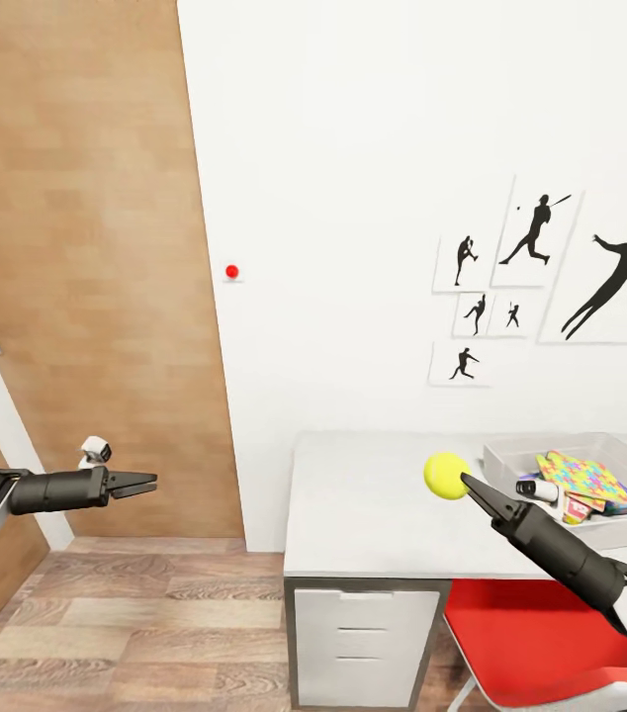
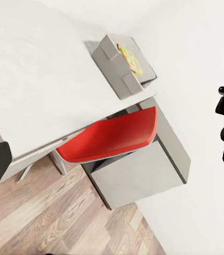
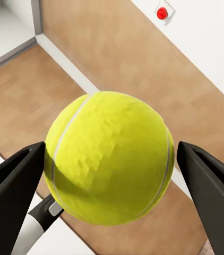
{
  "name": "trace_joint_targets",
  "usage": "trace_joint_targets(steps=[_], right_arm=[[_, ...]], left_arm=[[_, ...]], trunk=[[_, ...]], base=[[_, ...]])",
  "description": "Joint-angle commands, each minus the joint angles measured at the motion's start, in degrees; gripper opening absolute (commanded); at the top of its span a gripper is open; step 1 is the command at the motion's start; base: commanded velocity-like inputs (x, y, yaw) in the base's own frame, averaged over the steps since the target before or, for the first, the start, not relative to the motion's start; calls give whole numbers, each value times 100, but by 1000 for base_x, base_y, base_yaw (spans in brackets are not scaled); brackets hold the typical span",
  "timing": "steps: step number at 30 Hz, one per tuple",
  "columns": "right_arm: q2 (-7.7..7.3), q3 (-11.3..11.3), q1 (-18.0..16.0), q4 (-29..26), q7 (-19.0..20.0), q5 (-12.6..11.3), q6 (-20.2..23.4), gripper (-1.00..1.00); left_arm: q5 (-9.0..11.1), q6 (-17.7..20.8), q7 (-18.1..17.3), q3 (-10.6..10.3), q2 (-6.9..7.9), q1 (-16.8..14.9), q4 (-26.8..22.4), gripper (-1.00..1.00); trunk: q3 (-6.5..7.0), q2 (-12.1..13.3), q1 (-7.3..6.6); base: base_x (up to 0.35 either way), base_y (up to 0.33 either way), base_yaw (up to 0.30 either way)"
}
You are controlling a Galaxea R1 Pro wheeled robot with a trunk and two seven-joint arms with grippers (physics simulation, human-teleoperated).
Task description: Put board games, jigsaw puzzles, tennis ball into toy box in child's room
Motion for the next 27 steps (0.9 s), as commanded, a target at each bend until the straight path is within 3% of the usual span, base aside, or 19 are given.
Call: trace_joint_targets(steps=[1,7,16,27], right_arm=[[8,-3,-2,2,0,-32,38,-100],[21,-3,-2,2,-2,-27,33,-100],[22,-3,-2,3,0,-23,21,-100],[22,-3,-2,3,-3,-23,21,-100]], left_arm=[[1,61,-20,-2,1,-1,0,100],[1,57,-20,1,-6,-1,0,100],[-1,24,-20,-1,-19,-1,0,100],[-7,-4,-20,-1,-25,-1,0,100]], trunk=[[-3,-5,2],[1,-5,2],[43,-5,2],[100,-5,2]], base=[[0,0,-2],[0,0,-18],[0,-4,-191],[0,-244,-215]])
